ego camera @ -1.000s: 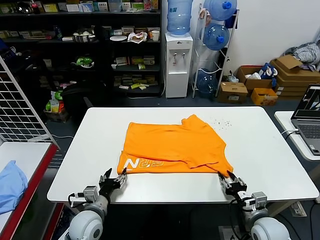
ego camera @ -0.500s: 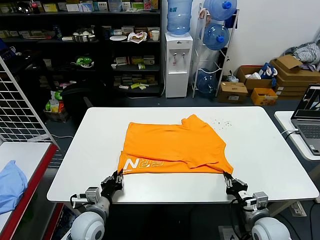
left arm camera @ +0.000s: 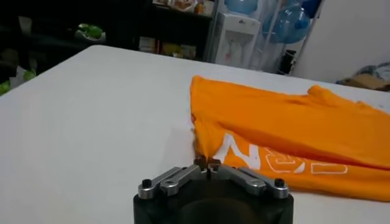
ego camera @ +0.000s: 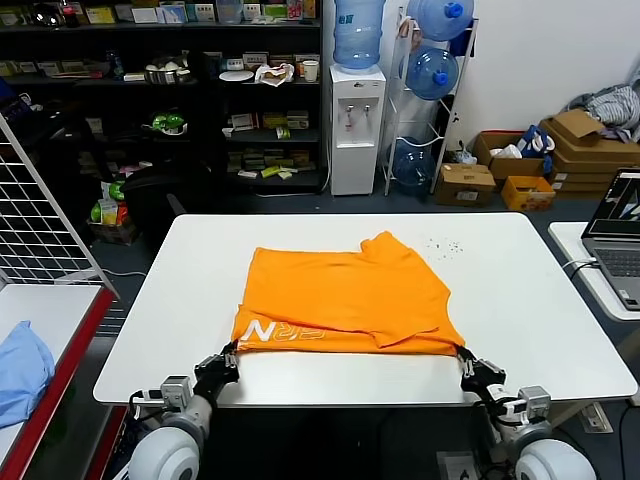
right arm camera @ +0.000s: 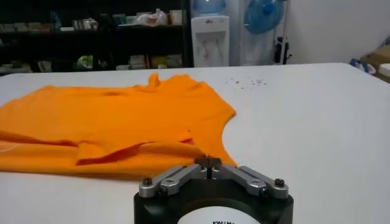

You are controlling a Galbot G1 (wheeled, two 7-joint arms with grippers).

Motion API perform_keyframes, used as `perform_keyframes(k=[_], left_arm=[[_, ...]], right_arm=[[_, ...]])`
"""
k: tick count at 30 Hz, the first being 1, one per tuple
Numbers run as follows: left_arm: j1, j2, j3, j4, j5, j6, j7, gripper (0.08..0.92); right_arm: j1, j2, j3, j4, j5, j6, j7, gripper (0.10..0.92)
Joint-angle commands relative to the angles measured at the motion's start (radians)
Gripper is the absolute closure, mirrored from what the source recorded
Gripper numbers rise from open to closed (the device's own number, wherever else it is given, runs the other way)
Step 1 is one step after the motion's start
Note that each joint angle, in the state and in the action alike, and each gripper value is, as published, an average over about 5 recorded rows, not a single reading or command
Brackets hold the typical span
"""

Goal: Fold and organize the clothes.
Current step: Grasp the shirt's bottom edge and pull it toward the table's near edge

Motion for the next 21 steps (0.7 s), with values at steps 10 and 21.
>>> perform_keyframes(k=[10, 21], left_arm=[[0.296, 0.142, -0.058, -0.259, -0.059, 0.023, -0.036, 0.906], [0.32, 0.14, -0.096, -0.27, -0.034, 0.025, -0.022, 0.819]], right_arm=[[-0.3, -0.034, 0.09, 0.217, 0.082, -0.1, 0.1, 0.903], [-0.284, -0.021, 0.123, 0.244, 0.001, -0.12, 0.096, 0.816]])
